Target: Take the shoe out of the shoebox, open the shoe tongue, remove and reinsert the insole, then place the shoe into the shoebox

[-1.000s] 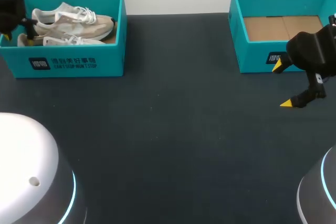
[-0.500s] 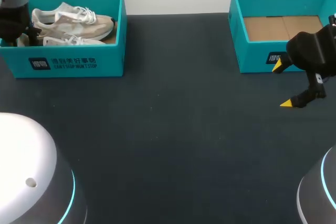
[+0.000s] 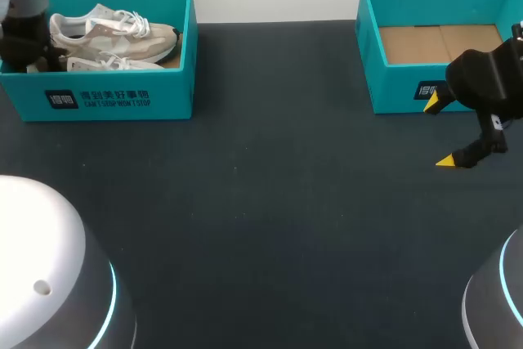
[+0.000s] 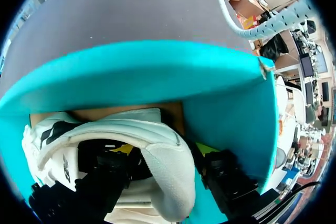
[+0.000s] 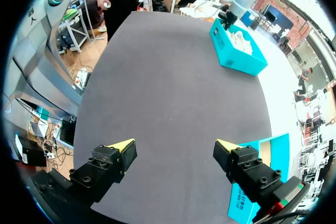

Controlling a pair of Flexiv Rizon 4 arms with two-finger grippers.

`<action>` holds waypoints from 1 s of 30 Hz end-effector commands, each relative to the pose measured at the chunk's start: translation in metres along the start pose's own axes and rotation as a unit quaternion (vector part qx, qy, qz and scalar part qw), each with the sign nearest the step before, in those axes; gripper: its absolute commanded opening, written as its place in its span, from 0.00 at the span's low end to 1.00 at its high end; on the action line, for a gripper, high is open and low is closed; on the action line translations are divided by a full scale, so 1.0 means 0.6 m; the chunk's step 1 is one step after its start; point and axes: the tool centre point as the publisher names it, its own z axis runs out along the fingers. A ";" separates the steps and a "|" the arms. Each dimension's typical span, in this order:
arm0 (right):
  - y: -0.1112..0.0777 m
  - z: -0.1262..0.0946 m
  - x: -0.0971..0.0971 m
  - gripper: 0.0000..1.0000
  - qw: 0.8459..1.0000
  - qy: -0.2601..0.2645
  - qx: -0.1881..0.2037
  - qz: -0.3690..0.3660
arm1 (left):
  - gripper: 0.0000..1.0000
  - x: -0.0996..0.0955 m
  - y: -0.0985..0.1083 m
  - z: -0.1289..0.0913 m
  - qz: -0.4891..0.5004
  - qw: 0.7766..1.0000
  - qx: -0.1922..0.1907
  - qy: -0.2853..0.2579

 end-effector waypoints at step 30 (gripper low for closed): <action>0.001 0.003 -0.003 1.00 1.000 0.002 0.002 0.000 | 0.00 0.063 -0.017 -0.180 0.022 0.999 0.029 0.019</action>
